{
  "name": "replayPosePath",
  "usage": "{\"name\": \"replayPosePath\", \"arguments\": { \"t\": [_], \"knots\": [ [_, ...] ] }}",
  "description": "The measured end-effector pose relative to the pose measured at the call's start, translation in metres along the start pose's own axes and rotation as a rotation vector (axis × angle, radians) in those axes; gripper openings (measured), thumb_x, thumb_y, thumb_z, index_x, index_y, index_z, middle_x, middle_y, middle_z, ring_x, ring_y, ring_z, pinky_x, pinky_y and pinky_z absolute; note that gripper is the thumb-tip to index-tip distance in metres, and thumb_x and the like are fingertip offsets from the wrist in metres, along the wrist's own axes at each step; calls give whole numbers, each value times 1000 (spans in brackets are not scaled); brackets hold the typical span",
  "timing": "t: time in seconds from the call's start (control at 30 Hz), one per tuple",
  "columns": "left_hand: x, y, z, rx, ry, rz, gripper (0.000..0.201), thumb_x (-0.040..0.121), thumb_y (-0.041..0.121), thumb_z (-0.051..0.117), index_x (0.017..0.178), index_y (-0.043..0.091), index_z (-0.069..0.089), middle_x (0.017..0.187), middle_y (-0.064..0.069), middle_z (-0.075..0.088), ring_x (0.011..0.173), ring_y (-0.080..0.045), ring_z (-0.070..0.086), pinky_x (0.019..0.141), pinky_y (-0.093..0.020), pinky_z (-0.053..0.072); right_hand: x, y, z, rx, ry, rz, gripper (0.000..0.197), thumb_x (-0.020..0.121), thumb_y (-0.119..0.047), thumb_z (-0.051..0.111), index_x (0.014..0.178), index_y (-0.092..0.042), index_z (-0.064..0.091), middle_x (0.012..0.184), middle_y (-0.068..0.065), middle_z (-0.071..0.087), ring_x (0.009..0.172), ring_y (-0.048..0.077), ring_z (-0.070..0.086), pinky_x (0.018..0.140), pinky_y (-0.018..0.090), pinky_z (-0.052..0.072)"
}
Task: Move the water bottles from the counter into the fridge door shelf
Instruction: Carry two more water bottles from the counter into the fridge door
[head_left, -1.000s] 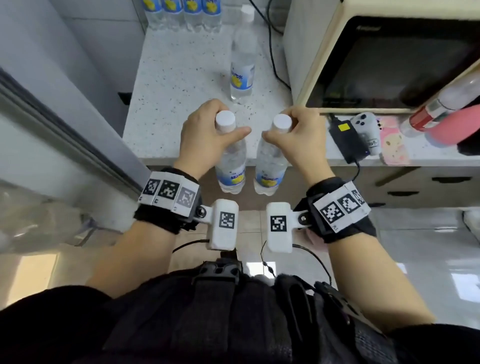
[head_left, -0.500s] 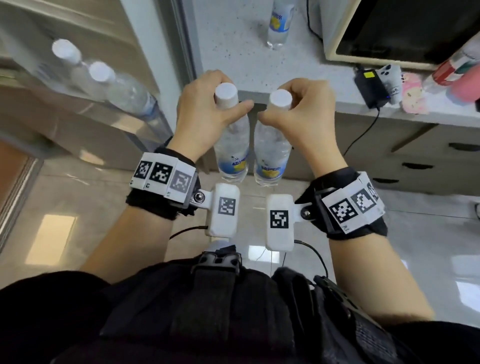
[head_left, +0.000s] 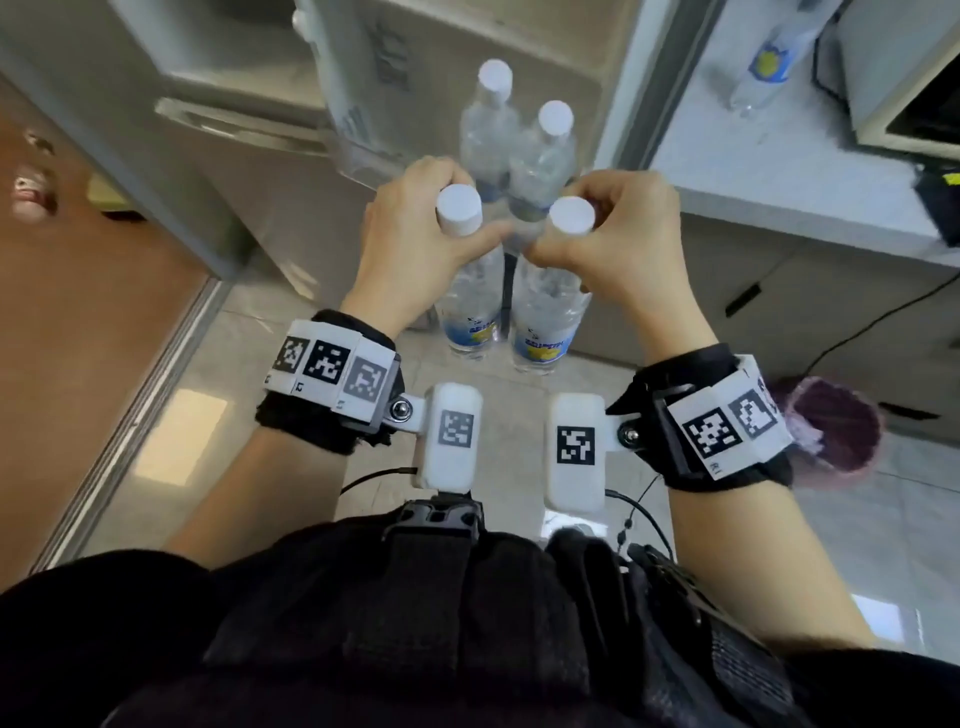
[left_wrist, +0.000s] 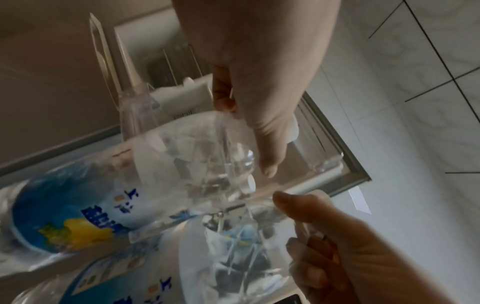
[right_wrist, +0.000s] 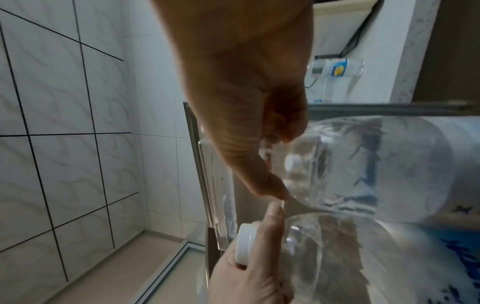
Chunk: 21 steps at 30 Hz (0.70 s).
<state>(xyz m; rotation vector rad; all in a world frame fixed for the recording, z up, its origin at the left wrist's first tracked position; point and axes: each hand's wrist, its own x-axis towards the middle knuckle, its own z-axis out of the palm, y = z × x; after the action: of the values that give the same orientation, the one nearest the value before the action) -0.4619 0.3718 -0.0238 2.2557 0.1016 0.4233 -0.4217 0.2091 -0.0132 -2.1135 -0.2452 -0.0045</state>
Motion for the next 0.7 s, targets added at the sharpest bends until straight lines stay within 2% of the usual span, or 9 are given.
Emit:
{"name": "replayPosePath", "arguments": {
  "t": [0.13, 0.23, 0.33, 0.37, 0.43, 0.5, 0.57, 0.63, 0.7],
  "knots": [
    [3, -46, -47, 81, 43, 4, 31, 72, 33, 76, 80, 10, 56, 80, 4, 52, 75, -14, 47, 68, -28, 33, 5, -30, 53, 77, 29, 16, 33, 55, -17, 78, 70, 5, 59, 61, 9, 49, 57, 15, 42, 51, 48, 51],
    [10, -68, -74, 92, 84, -18, 31, 72, 31, 74, 80, 7, 55, 81, 1, 53, 75, -15, 46, 67, -27, 32, 15, -51, 81, 89, 17, 26, 24, 57, -14, 77, 65, -2, 58, 60, 6, 50, 57, 15, 44, 53, 47, 52],
    [27, -83, -96, 70, 108, -18, 34, 72, 36, 69, 82, 7, 56, 83, -4, 57, 76, -18, 49, 68, -29, 35, 34, -72, 101, 82, 18, 0, 27, 58, -13, 78, 58, -21, 52, 55, -8, 47, 51, 3, 42, 51, 26, 42],
    [35, -86, -101, 59, 118, -14, 34, 73, 36, 69, 83, 7, 56, 85, -6, 59, 77, -20, 50, 69, -30, 36, 42, -77, 106, 83, 29, -16, 26, 58, -13, 78, 60, -21, 53, 55, -11, 46, 48, 0, 41, 49, 16, 37],
    [54, -91, -106, 47, 136, 6, 33, 74, 34, 72, 84, 6, 57, 85, -5, 59, 77, -18, 49, 68, -29, 35, 57, -86, 112, 92, 73, -50, 22, 57, -14, 78, 67, -18, 59, 56, -14, 49, 47, -3, 41, 48, 10, 32],
    [77, -92, -108, 50, 145, 45, 32, 75, 32, 72, 85, 6, 56, 82, 0, 54, 75, -15, 46, 66, -27, 32, 73, -92, 115, 118, 117, -101, 21, 56, -15, 77, 70, -17, 61, 58, -11, 53, 50, -3, 42, 50, 12, 34],
    [99, -92, -108, 44, 153, 86, 32, 76, 32, 71, 85, 6, 55, 82, 3, 49, 74, -13, 43, 64, -26, 30, 91, -99, 119, 136, 152, -146, 20, 56, -17, 75, 68, -19, 60, 60, -7, 54, 54, 3, 44, 52, 18, 36],
    [123, -91, -109, 22, 163, 126, 33, 76, 32, 70, 85, 5, 54, 82, 3, 48, 73, -12, 42, 64, -27, 30, 112, -106, 120, 137, 193, -188, 18, 56, -19, 74, 64, -22, 57, 57, -8, 49, 54, 5, 39, 52, 20, 33],
    [143, -91, -111, 6, 192, 157, 34, 76, 34, 69, 86, 5, 54, 83, -1, 53, 72, -11, 43, 65, -25, 30, 129, -109, 119, 113, 243, -221, 17, 57, -20, 73, 64, -14, 58, 58, -4, 47, 56, 8, 37, 53, 23, 30]
  ]
}}
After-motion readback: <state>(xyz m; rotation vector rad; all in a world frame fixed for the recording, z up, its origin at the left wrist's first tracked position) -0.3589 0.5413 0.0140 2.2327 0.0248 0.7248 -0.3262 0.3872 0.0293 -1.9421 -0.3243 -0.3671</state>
